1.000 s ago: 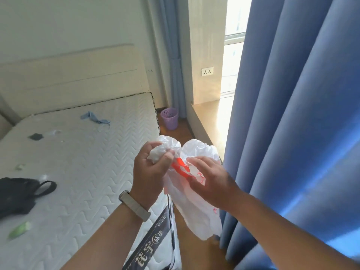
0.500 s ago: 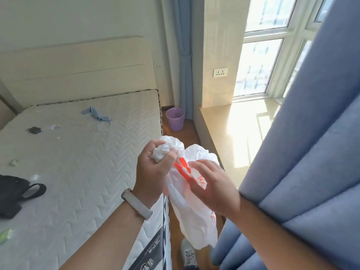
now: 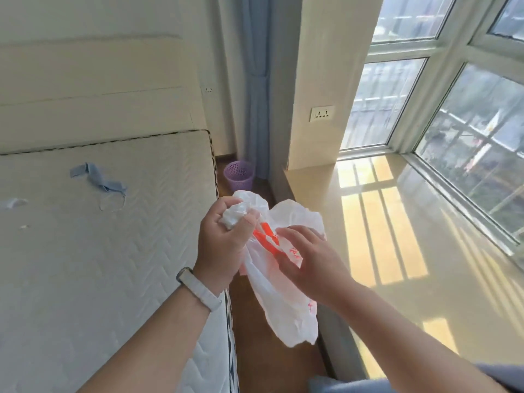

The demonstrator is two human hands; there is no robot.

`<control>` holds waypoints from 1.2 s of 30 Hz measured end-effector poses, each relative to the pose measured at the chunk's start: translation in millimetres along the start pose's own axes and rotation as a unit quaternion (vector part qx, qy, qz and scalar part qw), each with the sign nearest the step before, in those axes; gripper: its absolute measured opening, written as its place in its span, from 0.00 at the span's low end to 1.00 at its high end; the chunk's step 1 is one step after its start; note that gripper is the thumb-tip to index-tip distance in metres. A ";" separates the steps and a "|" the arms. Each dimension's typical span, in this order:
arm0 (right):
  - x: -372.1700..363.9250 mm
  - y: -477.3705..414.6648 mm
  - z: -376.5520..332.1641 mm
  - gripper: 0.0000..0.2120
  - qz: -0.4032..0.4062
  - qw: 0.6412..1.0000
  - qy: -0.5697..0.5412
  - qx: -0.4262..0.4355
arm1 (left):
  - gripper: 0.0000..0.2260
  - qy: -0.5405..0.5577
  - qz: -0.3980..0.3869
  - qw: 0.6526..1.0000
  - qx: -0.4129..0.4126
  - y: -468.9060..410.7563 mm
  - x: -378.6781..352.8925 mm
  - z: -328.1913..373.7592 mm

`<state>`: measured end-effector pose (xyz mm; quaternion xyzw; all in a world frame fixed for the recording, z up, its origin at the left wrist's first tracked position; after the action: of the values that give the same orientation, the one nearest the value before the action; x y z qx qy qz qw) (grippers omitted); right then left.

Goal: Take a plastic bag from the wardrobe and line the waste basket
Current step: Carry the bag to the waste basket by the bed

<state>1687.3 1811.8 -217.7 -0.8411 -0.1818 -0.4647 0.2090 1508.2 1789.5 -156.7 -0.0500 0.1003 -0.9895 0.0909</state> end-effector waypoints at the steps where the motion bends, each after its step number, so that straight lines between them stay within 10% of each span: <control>1: 0.6 -11.8 2.4 0.17 0.002 1.000 -0.004 0.008 | 0.08 0.001 0.000 1.000 -0.005 -11.5 2.1 -1.1; 36: 9.3 -474.2 199.4 0.19 -0.092 0.984 -0.068 0.136 | 0.05 -0.085 0.070 0.994 0.017 -456.8 -10.1 -89.3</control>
<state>1595.6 2318.0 -219.0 -0.8140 -0.3337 -0.3948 0.2649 1430.0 2248.4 -149.7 -0.1250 0.0789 -0.9745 0.1687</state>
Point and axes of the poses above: each hand's wrist, its own y-axis away from the middle knuckle, its own x-axis out of the back of the hand, z = x × y, the point moved 1 cm from there along -y, towards the middle knuckle, and after that the axes turned 12 degrees about -z, right-handed, at the moved point
